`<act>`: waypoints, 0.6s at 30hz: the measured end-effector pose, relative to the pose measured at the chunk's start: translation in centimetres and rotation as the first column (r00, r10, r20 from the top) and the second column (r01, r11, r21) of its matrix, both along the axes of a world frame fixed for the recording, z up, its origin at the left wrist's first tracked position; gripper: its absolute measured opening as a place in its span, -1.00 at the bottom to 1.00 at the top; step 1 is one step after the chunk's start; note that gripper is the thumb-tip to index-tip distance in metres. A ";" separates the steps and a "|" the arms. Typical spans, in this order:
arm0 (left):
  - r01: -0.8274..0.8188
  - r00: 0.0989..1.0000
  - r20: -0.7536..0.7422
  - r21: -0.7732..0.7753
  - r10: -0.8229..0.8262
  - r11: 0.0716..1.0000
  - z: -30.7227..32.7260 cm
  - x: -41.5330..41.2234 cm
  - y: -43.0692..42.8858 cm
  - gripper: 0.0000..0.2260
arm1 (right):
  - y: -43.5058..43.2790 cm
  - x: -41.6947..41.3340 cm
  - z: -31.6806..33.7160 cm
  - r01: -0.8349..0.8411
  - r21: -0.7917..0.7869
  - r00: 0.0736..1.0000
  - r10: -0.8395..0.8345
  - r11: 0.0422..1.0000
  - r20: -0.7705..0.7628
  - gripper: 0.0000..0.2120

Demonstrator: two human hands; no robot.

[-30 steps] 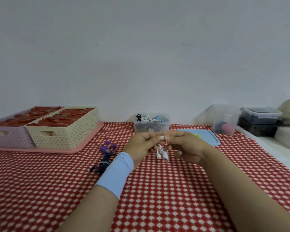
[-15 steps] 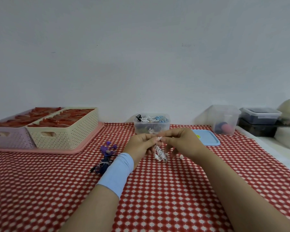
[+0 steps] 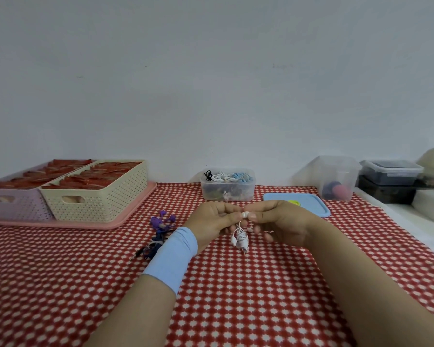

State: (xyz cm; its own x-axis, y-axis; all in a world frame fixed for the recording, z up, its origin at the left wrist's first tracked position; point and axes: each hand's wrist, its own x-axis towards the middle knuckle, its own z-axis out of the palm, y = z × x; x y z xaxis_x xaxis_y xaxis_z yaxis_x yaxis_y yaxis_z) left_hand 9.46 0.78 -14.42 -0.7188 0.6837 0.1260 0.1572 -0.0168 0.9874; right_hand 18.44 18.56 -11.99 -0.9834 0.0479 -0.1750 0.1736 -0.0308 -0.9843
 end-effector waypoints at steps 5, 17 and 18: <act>0.014 1.000 -0.002 -0.018 -0.015 1.000 0.2 0.2 -0.2 -0.93 | 0.0 0.0 0.0 -0.037 0.010 0.999 0.037 0.999 0.027 -0.74; -0.211 0.963 -0.181 -0.042 0.200 0.977 0.5 0.5 0.0 -0.91 | -0.8 0.2 0.1 0.128 0.156 0.979 -0.099 0.979 -0.180 -0.85; -0.215 0.960 -0.194 -0.041 0.203 0.976 0.5 0.6 0.0 -0.91 | -0.8 0.1 0.1 0.142 0.166 0.975 -0.109 0.976 -0.192 -0.86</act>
